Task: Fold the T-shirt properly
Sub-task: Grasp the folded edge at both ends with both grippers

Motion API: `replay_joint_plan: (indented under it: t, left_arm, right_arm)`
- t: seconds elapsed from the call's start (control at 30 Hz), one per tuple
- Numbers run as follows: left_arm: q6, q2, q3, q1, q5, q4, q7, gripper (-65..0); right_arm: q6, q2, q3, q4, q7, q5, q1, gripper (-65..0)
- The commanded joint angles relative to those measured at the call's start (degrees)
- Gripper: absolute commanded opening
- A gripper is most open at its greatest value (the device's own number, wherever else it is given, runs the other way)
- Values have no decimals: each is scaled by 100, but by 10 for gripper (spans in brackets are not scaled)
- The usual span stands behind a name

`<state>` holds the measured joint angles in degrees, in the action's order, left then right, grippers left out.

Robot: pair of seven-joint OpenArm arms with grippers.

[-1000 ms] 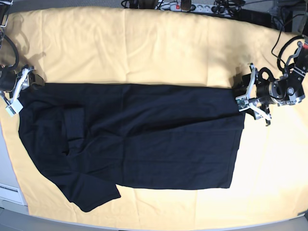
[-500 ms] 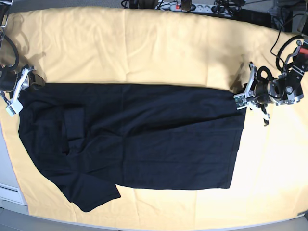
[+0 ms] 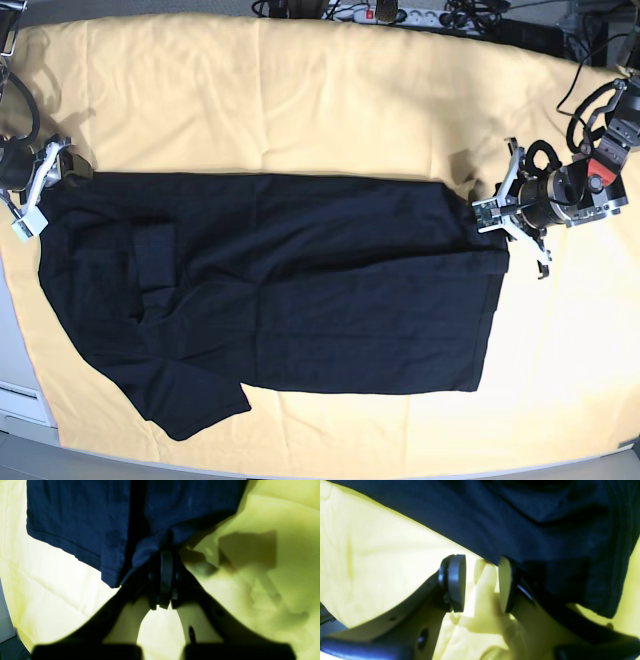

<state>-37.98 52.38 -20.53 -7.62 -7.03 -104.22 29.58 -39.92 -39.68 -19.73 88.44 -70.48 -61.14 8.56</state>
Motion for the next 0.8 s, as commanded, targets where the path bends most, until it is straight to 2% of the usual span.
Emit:
replay_joint_plan:
  t: [0.0, 0.13, 0.3, 0.43, 0.53, 0.77]
  left_arm:
    - [52, 111, 68, -96, -24, -76, -85, -650]
    - [50, 111, 68, -96, -28, -76, -87, -650]
    - [52, 111, 68, -96, -28, -76, -87, -650]
    - [50, 111, 68, -96, -28, -76, -85, -650]
    - [50, 111, 68, -94, -28, -76, -85, -650]
    - [50, 111, 68, -94, -50, -76, -85, -650]
  right_arm:
    - [-8, -157, -33, 76, 282, 208, -81, -407]
    - [-8, -162, 122, 76, 1224, 1438, -81, -406]
    - [-8, -162, 463, 76, 1416, 2116, -81, -375]
    - [-8, -164, 743, 76, 1906, 2852, -81, -374]
    - [-8, -164, 916, 76, 2175, 3298, -81, -333]
    - [-8, -160, 973, 76, 2210, 3418, -81, -339]
